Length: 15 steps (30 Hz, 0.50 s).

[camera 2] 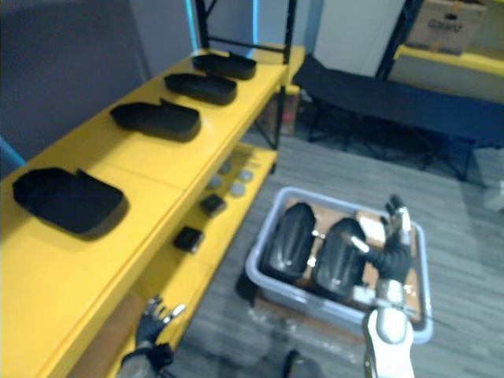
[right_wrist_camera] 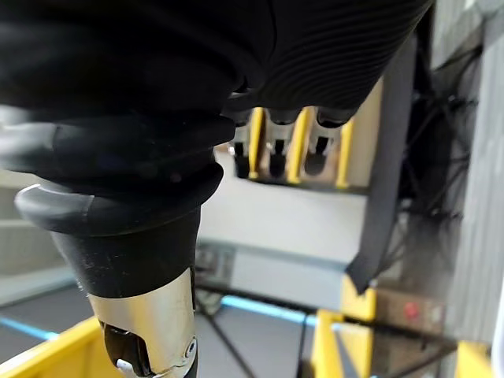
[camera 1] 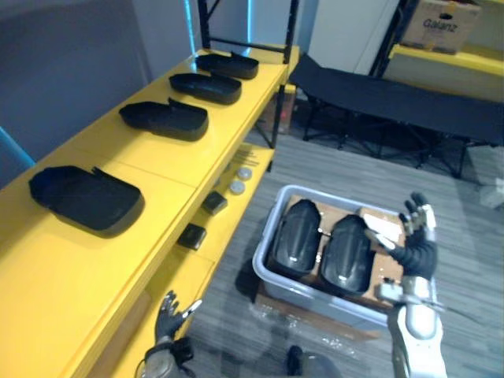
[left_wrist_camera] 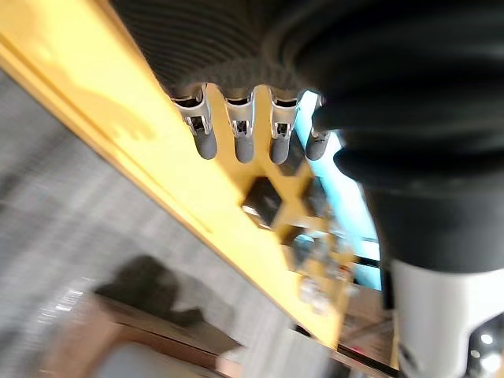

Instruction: Walk over and take plastic housings, then place them on the shelf

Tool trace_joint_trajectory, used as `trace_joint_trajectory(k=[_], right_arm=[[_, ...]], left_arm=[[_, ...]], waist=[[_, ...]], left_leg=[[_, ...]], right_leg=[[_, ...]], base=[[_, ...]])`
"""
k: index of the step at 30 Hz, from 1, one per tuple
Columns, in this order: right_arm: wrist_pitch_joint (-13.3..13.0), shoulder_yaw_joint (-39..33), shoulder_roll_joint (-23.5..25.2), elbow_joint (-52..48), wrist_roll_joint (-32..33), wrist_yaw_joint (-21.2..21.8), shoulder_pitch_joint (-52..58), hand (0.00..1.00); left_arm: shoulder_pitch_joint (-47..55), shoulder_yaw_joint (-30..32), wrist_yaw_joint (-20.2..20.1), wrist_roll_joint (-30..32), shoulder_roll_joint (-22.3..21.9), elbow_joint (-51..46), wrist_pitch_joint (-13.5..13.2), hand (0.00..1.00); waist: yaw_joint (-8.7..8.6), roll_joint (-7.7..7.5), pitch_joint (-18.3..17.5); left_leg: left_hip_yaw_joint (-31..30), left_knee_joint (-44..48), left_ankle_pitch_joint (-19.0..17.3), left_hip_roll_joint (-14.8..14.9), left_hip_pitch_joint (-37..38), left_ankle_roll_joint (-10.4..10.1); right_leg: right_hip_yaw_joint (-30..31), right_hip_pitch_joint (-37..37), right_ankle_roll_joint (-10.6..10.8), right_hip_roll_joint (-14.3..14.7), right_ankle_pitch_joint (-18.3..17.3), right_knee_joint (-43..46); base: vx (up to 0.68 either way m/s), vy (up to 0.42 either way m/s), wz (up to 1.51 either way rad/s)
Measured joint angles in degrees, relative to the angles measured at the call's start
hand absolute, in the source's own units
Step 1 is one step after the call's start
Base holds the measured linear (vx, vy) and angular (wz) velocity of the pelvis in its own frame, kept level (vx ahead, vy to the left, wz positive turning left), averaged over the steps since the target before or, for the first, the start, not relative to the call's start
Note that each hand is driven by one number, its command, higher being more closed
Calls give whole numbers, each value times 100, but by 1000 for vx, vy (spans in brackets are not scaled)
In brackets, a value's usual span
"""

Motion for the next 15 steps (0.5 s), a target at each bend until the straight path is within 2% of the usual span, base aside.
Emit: trace_joint_trajectory(k=[3, 6, 9, 11, 15], right_arm=[[239, -49, -80, 96, 0, 19, -8, 0], [345, -109, -78, 289, -31, 66, 150, 0], [306, -299, -75, 330, -114, 108, 237, 0], [216, -447, -12, 388, -126, -73, 251, 0], [194, -706, 100, 374, -91, -496, 254, 0]], left_arm=[[-7, -36, 5, -38, 21, 203, -24, 0], [-62, -187, 18, -63, 2, 235, -80, 0], [-102, -328, 64, -65, 21, 254, -155, 0], [-235, -366, 65, -96, 21, 374, -170, 0], [-245, -532, 67, -92, 1, 374, -247, 0]], waist=[[-94, -57, 14], [-106, -26, 75], [-123, -132, 118], [-119, -247, 319], [-144, -343, 479]], left_leg=[[77, -384, 11, -92, -42, -26], [104, -576, 90, -56, 174, -139], [77, -587, 206, -87, 160, -211], [75, -633, 366, -119, 119, -263], [74, -852, 563, -172, -120, -321]], right_leg=[[16, 9, 87, 57, 160, -769], [-432, 318, 73, 41, 191, -1206], [-615, 555, 86, 37, 571, -1722], [-640, 571, 54, 25, 624, -1869], [-806, 290, -19, -40, 676, -1951]], base=[[-78, -63, -44], [-20, -54, -17], [-17, -91, -2], [-46, -115, -1], [-35, -94, 2]])
